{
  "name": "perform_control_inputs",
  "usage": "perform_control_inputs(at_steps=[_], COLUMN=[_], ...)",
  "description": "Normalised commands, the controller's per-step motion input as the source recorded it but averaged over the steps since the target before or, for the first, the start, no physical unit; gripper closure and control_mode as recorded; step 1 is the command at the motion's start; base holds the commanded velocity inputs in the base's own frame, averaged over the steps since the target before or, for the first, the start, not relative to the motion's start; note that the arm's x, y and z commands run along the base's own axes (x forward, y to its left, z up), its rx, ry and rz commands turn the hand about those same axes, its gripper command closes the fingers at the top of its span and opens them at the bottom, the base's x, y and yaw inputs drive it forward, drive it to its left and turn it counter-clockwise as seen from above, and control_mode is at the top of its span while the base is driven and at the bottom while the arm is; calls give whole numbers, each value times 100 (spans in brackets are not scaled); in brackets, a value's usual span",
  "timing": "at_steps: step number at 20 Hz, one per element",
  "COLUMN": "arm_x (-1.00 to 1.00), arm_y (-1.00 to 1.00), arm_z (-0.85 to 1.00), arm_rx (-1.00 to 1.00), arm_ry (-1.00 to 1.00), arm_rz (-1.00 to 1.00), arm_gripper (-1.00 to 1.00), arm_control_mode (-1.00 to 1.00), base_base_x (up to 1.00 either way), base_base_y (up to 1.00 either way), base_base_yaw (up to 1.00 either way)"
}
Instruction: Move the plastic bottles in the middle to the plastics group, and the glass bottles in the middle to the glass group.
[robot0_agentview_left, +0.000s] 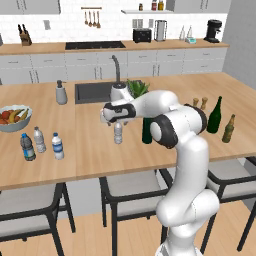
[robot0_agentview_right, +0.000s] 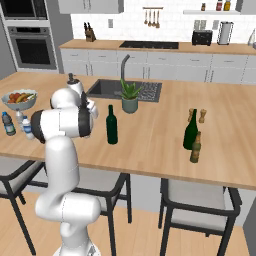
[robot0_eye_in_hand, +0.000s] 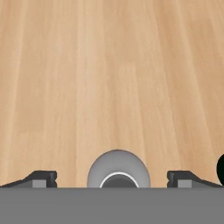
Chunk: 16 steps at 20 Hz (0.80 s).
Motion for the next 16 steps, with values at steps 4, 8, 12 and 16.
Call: perform_control_inputs(at_steps=[4,8,12,16], arm_x=[0,0,0,0], arm_y=[-1,0,-4,-4], arm_z=[-6,-5,-6,-7], arm_rx=[0,0,0,0], arm_ry=[0,0,0,0], arm_rz=[-6,-5,-4,-4], arm_gripper=[-100,100,100,100], arm_control_mode=[-100,-100,-100,-100], base_base_x=[0,0,0,0], base_base_y=[0,0,0,0], base_base_yaw=[0,0,0,0])
